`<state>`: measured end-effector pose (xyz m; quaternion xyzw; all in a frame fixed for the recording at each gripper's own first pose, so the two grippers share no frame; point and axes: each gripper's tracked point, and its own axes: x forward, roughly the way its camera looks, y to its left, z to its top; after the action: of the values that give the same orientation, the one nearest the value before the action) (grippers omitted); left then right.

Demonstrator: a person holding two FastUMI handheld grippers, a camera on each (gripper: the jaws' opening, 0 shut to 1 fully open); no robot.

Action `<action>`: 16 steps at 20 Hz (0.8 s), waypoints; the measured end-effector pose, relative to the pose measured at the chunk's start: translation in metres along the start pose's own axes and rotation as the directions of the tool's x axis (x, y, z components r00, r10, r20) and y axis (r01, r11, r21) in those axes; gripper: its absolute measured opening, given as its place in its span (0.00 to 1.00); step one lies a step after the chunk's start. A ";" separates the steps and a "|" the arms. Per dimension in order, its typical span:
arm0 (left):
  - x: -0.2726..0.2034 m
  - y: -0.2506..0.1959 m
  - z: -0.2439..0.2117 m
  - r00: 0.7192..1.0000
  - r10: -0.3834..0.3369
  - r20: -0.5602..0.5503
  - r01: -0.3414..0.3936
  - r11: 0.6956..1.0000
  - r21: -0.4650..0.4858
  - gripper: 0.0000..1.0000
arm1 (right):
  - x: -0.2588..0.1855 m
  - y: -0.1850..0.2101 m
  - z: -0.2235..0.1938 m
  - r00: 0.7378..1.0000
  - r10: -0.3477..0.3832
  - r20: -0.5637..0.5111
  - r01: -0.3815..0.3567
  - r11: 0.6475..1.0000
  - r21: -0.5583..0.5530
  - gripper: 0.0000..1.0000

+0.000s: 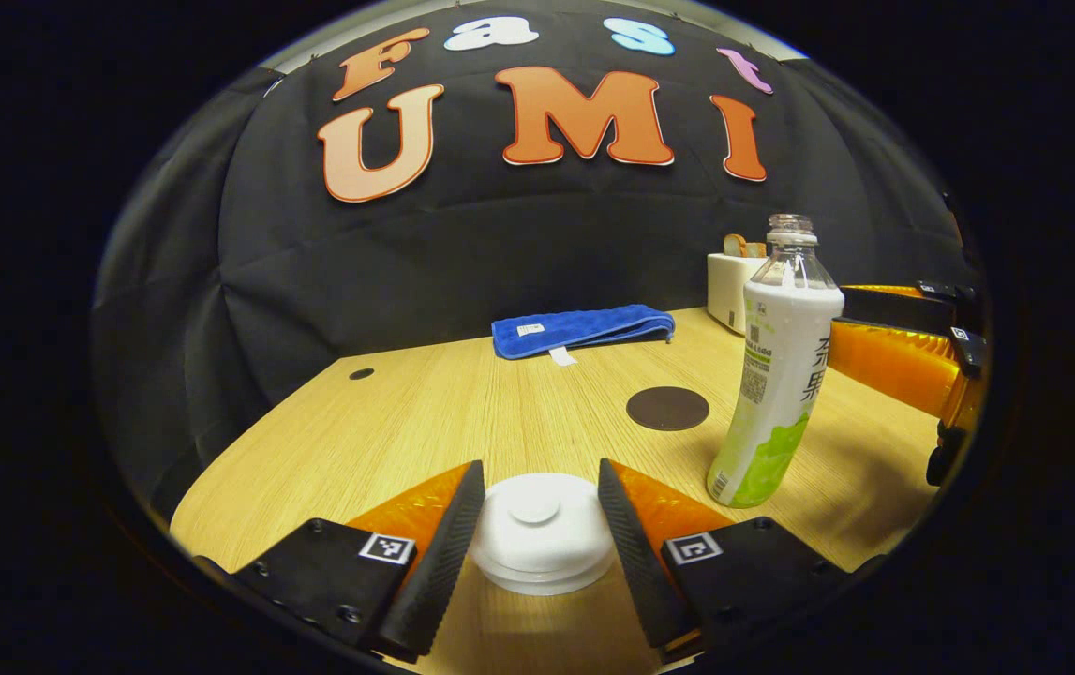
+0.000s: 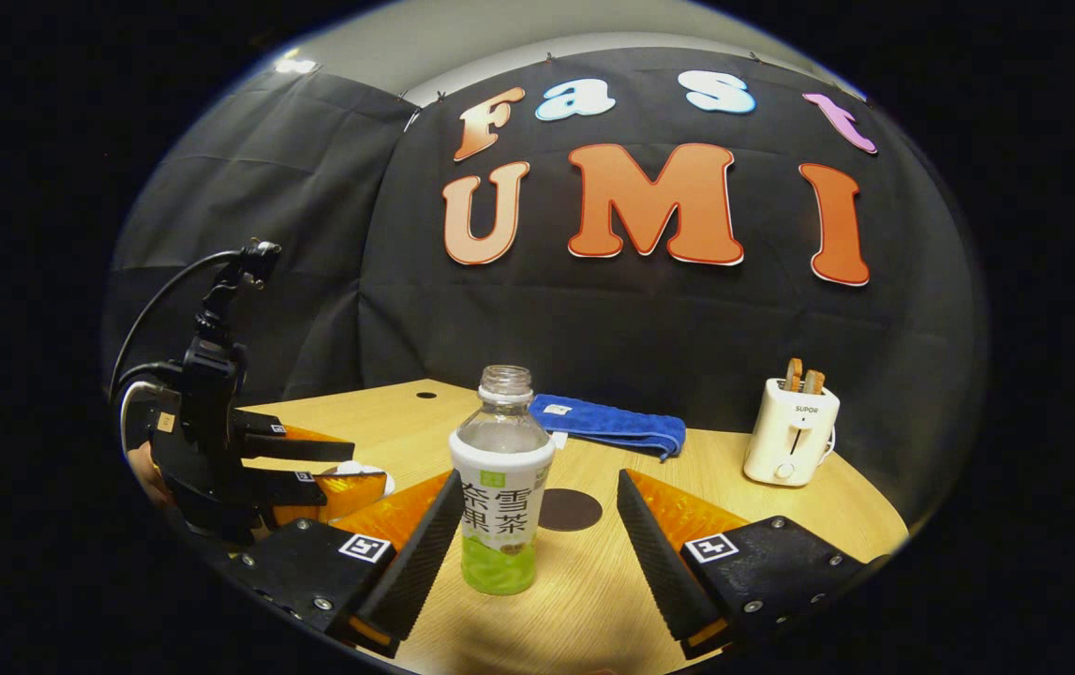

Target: Open the teacup lid with one hand, grasp the water bottle and pour water into the teacup with the other hand; after pouring, place the water bottle on the coaster and then close the teacup lid.

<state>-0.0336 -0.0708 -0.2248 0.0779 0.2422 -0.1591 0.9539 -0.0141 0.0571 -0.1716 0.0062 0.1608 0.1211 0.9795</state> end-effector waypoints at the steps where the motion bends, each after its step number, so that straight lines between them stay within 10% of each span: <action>1: 0.002 -0.001 -0.001 1.000 -0.005 -0.006 0.005 1.000 0.001 0.80 | 0.002 0.000 -0.001 1.000 0.002 -0.003 -0.002 1.000 -0.002 0.98; 10: 0.007 0.003 0.001 1.000 0.018 0.005 -0.018 0.999 -0.032 0.36 | 0.005 0.000 -0.007 1.000 0.004 -0.014 -0.004 1.000 0.006 0.98; 16: 0.004 0.008 0.007 0.999 0.029 0.032 -0.028 0.999 -0.036 0.28 | 0.008 0.008 -0.014 0.999 0.018 -0.034 -0.018 1.000 0.001 0.98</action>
<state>-0.0247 -0.0659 -0.2199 0.0618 0.2281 -0.1423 0.9612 -0.0134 0.0659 -0.1872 0.0058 0.1773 0.1302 0.9755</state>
